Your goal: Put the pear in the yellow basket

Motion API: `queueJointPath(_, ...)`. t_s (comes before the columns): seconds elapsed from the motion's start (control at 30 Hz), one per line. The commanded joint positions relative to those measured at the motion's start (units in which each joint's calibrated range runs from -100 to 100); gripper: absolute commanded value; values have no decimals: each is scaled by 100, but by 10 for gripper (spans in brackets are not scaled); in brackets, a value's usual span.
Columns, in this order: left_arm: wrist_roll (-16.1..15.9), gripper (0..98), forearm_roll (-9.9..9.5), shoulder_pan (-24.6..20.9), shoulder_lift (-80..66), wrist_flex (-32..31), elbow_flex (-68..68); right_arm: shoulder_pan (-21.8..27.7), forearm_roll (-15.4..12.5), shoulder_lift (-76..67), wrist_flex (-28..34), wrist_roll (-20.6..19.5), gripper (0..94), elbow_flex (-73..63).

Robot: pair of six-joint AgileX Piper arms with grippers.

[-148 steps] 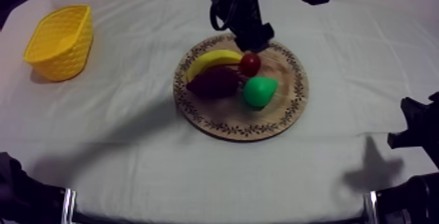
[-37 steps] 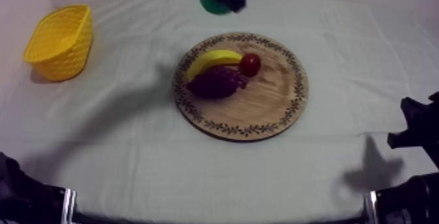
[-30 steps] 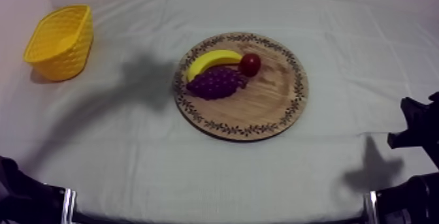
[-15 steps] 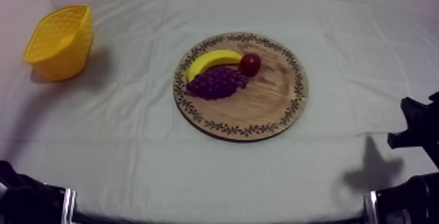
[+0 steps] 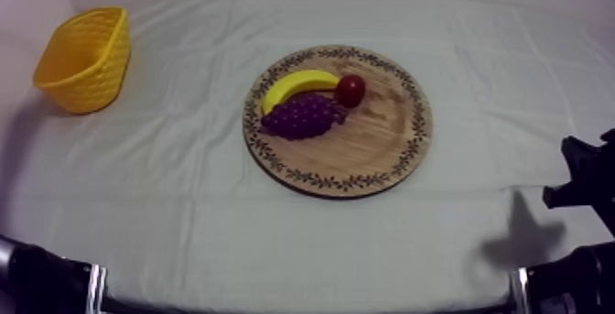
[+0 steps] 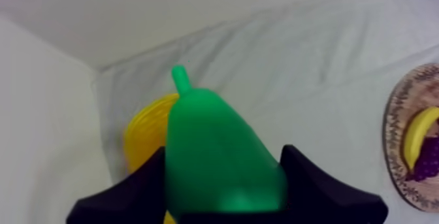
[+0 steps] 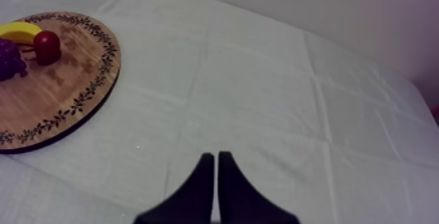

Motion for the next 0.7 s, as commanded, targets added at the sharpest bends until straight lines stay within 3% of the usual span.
queueJointPath(0.0, -23, 441, 12, -194, 175, -111, 98, 1, 0, -1, 0, 0, 3, -1)
queueJointPath(0.67, -117, 497, 187, -640, 2182, -871, 401, 1, 0, -1, 0, 0, 3, -1)
